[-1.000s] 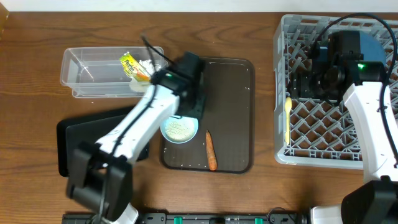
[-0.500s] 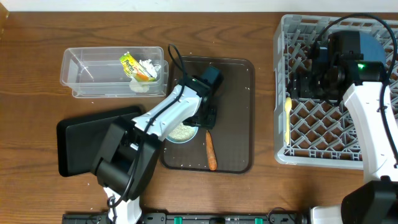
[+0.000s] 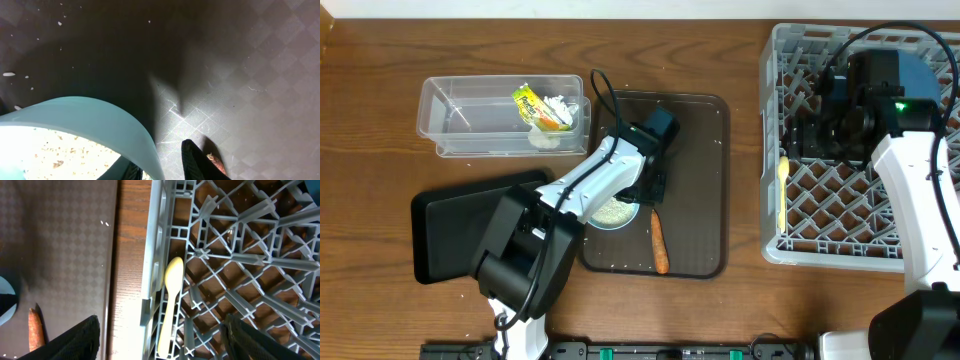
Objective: Sort waste into correct bins and load items into the dishwasher rack
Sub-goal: 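Lift the light-blue bowl with the left gripper and move it left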
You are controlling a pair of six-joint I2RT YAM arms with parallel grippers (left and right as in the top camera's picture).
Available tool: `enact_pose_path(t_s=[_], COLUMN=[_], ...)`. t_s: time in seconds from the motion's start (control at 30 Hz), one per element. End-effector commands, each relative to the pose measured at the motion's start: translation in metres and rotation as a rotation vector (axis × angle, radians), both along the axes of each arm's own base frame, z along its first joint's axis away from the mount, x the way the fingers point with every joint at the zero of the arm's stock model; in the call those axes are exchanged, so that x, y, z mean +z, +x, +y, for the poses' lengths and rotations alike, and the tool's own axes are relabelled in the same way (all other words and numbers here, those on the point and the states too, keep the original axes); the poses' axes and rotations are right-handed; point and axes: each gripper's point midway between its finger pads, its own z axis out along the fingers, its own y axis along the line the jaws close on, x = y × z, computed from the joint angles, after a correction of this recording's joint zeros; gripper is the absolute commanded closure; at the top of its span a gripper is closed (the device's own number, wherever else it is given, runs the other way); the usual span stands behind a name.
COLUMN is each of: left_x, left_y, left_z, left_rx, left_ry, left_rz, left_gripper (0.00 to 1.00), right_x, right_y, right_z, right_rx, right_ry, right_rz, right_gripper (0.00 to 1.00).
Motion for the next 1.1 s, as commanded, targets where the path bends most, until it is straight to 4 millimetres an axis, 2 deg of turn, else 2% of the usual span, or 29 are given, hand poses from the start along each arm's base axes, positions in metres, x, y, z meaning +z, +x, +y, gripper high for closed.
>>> enact_pose_path(t_s=[0.0,0.2,0.3,0.4,0.5,0.67,0.83,1.07], left_x=[-0.011,-0.016,-0.016,-0.014,-0.008,0.015,0.048,0.094], left_y=[-0.005,-0.006,-0.007,-0.006,-0.002,0.005,0.008,0.017], left_z=[0.008,0.009,0.009,0.009,0.015,0.021,0.028,0.064], left_rx=[0.007,0.006,0.006,0.006,0.008,0.013,0.040,0.151], left_ry=[0.038,0.046,0.046,0.048,0.077,0.100,0.061,0.003], left_rz=[0.017,0.030,0.030,0.025,-0.003,-0.055,-0.114,-0.189], left_gripper=[0.72,0.75,0.80,0.93,0.94,0.94,0.94,0.94], right_x=[0.002,0.002,0.002,0.002,0.002,0.002,0.002,0.002], right_y=[0.001,0.001,0.001,0.001,0.000,0.000,0.000,-0.001], right_z=[0.000,0.001,0.001,0.001,0.000,0.000,0.000,0.000], right_rx=[0.000,0.001,0.001,0.001,0.000,0.000,0.000,0.000], right_ry=[0.007,0.007,0.007,0.007,0.007,0.007,0.007,0.007], right_rz=[-0.006,-0.006,-0.005,-0.005,-0.001,-0.001,0.000,0.001], right_gripper=[0.23,0.24,0.25,0.25,0.25,0.25,0.25,0.25])
